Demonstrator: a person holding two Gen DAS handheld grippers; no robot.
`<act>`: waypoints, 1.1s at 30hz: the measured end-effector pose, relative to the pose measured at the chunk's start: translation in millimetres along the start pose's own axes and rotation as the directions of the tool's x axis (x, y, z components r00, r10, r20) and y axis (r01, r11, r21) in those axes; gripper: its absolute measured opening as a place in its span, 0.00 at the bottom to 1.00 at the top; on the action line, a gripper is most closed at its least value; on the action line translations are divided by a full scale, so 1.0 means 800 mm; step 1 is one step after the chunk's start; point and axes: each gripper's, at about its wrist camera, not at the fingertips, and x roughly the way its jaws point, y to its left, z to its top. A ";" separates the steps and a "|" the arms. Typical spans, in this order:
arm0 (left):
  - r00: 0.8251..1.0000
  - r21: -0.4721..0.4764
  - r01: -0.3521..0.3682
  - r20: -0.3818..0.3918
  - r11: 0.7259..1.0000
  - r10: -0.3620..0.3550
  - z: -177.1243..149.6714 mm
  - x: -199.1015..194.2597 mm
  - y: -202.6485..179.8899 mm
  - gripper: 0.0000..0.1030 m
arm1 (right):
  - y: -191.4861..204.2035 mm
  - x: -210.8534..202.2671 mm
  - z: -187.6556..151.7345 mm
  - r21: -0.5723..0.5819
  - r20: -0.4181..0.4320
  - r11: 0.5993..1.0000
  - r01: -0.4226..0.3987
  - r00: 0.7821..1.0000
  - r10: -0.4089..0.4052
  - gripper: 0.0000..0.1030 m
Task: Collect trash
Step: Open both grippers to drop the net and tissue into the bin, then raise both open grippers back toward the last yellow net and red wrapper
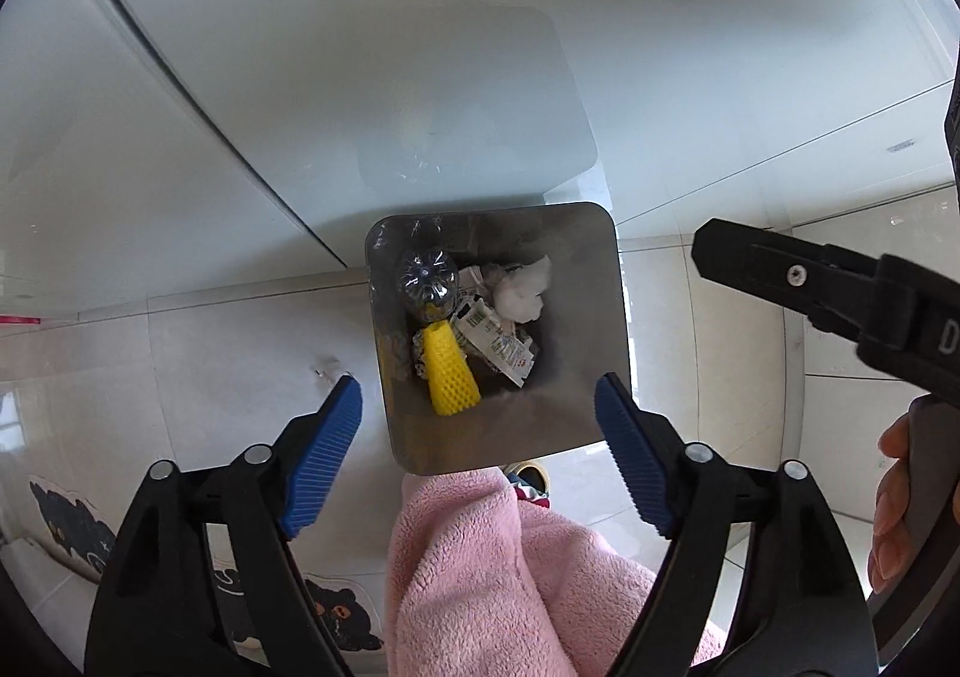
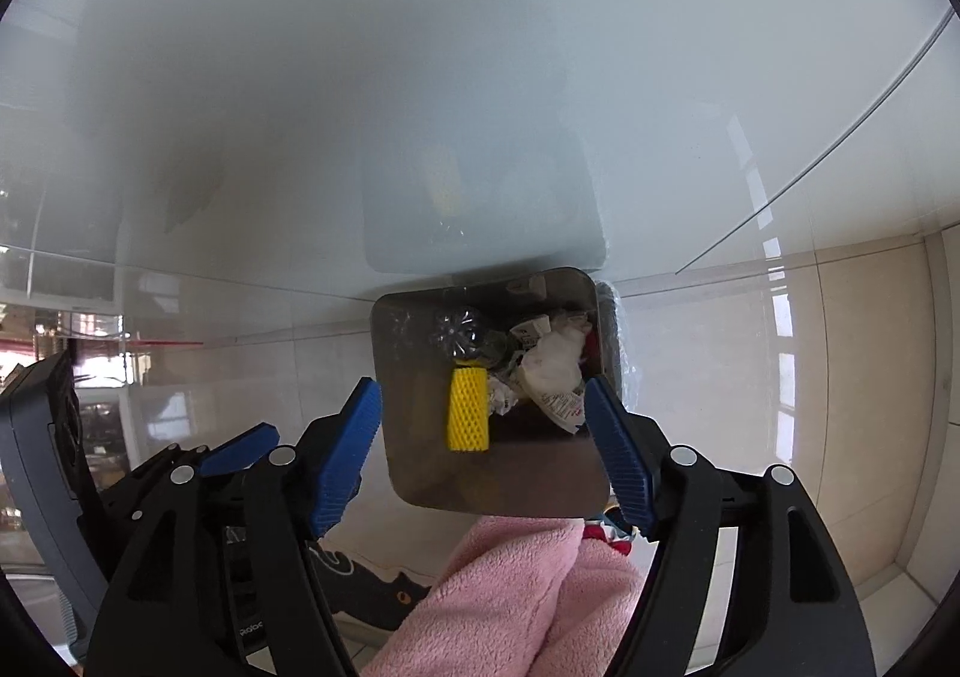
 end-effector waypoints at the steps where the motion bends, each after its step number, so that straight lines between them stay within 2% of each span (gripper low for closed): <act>1: 1.000 -0.003 -0.004 0.002 1.000 0.004 -0.002 -0.006 0.000 0.84 | 0.002 -0.002 0.000 -0.002 0.006 1.000 0.004 1.000 -0.004 0.84; 2: 1.000 -0.008 -0.004 0.006 1.000 0.004 -0.004 -0.012 0.000 0.87 | 0.002 -0.006 -0.001 -0.005 0.013 1.000 0.012 1.000 -0.011 0.96; 3: 1.000 -0.014 -0.004 0.012 1.000 0.004 -0.005 -0.020 0.000 0.91 | 0.003 -0.012 -0.003 -0.008 0.020 1.000 0.019 1.000 -0.019 0.97; 10: 0.997 -0.011 -0.012 0.079 1.000 0.013 -0.017 -0.107 -0.016 0.92 | 0.011 -0.079 -0.016 -0.052 0.061 0.996 0.069 0.996 -0.066 0.97; 14: 0.989 0.005 -0.011 0.146 1.000 0.010 -0.021 -0.171 -0.033 0.92 | 0.011 -0.143 -0.027 -0.064 0.110 0.995 0.074 0.992 -0.066 0.97; 18: 0.974 0.010 0.007 0.228 1.000 -0.009 -0.024 -0.244 -0.051 0.92 | 0.010 -0.221 -0.038 -0.069 0.202 0.995 0.073 0.978 -0.058 0.97; 23: 0.952 0.026 0.005 0.306 1.000 -0.013 -0.013 -0.318 -0.072 0.92 | 0.012 -0.311 -0.044 -0.089 0.321 0.992 0.085 0.946 -0.053 0.97; 26: 0.939 0.035 -0.002 0.344 0.999 -0.010 0.004 -0.351 -0.083 0.92 | 0.009 -0.356 -0.038 -0.080 0.398 0.993 0.091 0.916 -0.052 0.97; 33: 0.906 0.065 0.001 0.422 0.998 -0.028 0.073 -0.402 -0.100 0.92 | 0.015 -0.420 0.002 -0.071 0.521 0.989 0.131 0.850 -0.075 0.97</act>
